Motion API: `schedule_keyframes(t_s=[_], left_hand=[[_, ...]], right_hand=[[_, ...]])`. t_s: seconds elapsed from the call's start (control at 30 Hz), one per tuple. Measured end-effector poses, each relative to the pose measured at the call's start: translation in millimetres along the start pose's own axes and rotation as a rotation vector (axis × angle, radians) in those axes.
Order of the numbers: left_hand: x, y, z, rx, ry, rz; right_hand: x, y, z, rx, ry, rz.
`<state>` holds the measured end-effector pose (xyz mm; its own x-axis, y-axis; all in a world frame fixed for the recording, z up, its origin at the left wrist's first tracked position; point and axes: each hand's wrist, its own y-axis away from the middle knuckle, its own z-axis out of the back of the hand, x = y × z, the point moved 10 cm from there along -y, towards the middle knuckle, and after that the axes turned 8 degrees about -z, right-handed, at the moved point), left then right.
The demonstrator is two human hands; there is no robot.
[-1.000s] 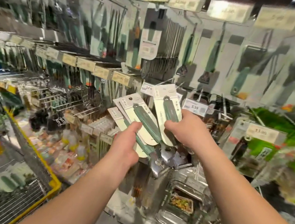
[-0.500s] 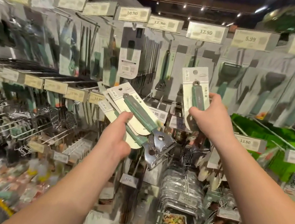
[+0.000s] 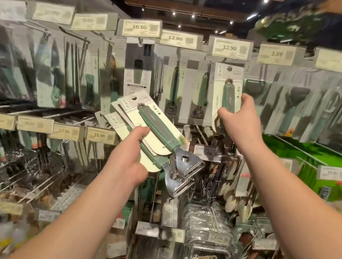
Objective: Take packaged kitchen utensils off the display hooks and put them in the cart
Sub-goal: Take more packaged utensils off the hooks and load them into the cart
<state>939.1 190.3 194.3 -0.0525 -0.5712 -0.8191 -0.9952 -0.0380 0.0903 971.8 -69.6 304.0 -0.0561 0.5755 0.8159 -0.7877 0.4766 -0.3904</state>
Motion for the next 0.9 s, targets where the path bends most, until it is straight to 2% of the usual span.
schedule_keyframes(t_s=[0.2,0.6,0.9], left_hand=[[-6,-8,-5,0.056,0.013,0.017],[-16,-3,-14,0.137,0.06,0.048],[-17,-7,-8,0.121,0.033,0.049]], right_hand=[[19,-12,1,-0.076,-0.015,0.012],[16,-35,-31,-0.092,0.09,-0.068],[11,-70,-58,-0.105,0.191,-0.142]])
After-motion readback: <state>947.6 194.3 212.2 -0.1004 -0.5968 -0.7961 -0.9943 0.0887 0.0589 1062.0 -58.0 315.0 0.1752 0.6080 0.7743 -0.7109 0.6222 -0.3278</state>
